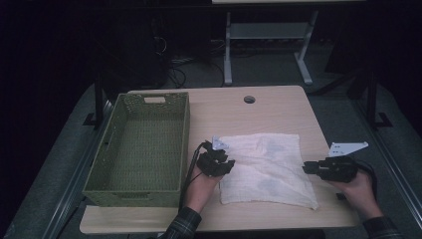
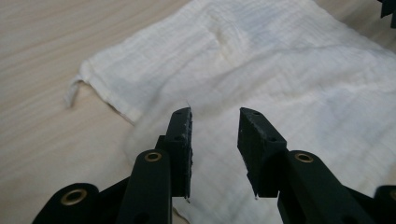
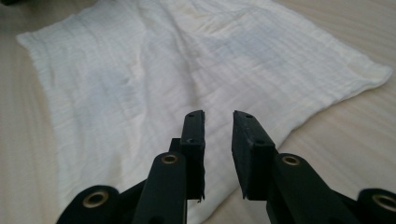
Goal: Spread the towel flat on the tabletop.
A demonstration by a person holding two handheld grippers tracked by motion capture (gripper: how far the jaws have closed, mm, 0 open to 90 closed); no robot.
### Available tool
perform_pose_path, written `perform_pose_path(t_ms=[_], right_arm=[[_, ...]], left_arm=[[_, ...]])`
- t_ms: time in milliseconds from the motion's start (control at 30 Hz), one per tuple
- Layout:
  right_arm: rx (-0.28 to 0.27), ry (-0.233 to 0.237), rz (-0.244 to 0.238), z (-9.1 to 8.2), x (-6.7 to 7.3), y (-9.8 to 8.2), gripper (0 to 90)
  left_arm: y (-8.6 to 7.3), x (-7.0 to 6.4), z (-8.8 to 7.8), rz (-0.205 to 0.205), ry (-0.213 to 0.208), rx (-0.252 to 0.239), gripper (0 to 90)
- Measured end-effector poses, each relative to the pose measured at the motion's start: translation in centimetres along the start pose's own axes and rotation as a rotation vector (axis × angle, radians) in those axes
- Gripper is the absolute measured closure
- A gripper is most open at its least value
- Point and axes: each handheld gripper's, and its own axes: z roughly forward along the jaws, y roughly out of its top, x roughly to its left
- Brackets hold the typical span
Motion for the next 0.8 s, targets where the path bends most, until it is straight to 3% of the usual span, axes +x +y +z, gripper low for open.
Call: perform_pose_path(t_ms=[167,500,667,800], right_arm=[[0.003,-0.035,0.004,1.0,-1.4,1.2,74.1],[0.003,-0.078,0.030,3.0,-4.3,3.5,74.0],[0.008,-0.089,0.038,4.3,-5.8,4.3,74.0],[0.014,-0.112,0.051,5.1,-7.2,4.3,73.6]], left_arm=[[0.8,1.0,1.3,-0.015,0.040,-0.004,64.6],[2.4,4.0,3.3,-0.018,0.104,0.035,62.8],[3.1,5.0,4.6,-0.041,0.124,0.036,62.3],[3.7,5.8,5.9,-0.035,0.163,0.060,62.1]])
